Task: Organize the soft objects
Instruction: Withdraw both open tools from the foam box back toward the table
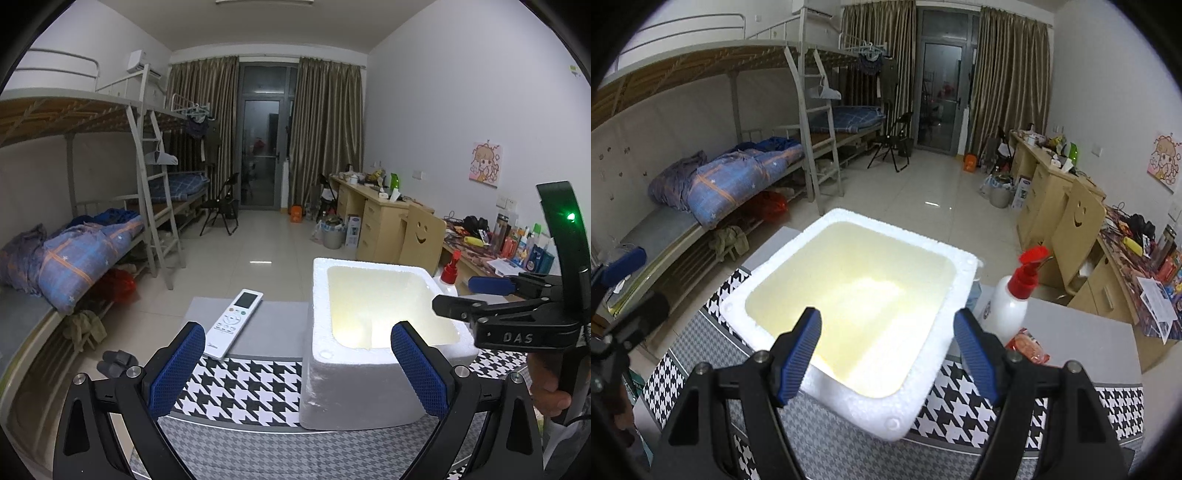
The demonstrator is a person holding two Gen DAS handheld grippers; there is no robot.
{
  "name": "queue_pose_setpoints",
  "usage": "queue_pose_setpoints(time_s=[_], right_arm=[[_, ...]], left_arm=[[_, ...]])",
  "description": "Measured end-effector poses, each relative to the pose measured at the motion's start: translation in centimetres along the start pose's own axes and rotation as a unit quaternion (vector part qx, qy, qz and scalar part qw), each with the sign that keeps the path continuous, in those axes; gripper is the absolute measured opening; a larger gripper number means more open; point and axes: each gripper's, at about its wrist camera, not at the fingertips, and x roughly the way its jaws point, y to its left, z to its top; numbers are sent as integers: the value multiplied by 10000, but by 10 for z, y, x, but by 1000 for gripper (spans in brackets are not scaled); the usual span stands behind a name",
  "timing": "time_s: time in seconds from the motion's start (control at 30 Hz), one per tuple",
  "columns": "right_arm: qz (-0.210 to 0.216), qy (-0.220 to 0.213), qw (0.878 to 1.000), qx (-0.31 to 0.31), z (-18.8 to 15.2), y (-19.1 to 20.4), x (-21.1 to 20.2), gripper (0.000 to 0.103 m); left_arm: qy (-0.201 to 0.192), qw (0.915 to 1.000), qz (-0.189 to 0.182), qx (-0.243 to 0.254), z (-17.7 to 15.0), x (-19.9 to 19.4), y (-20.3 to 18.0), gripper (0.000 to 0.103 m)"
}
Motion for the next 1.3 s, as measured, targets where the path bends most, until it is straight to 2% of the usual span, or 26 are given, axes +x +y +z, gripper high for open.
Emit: queue_pose_setpoints(time_s=[0.27,0.53,0.93,1.03,1.23,1.3], right_arm=[[15,-140,9998,144,-11,-4,-16,78],[-30,-487,9984,298,-31,-7,-44,78],[-209,-860,9959,185,-55,-3,-75,78],[-138,-822,9959,342,-60,-8,-79,78],[-337,-845,9950,422,-73,-11,-86,78],[-362,-909,9935,581,-78,-14,-90,83]], left_arm=[[-65,9999,-103,-8,-8,-14,-9,101],[-180,9996,-217,29,-15,-34,-23,101],[-240,9987,-437,119,-22,-51,-46,101],[-262,9984,-499,104,-25,-56,-51,101],[-264,9976,-626,119,-31,-64,-63,101],[-270,9975,-636,166,-33,-66,-67,101]])
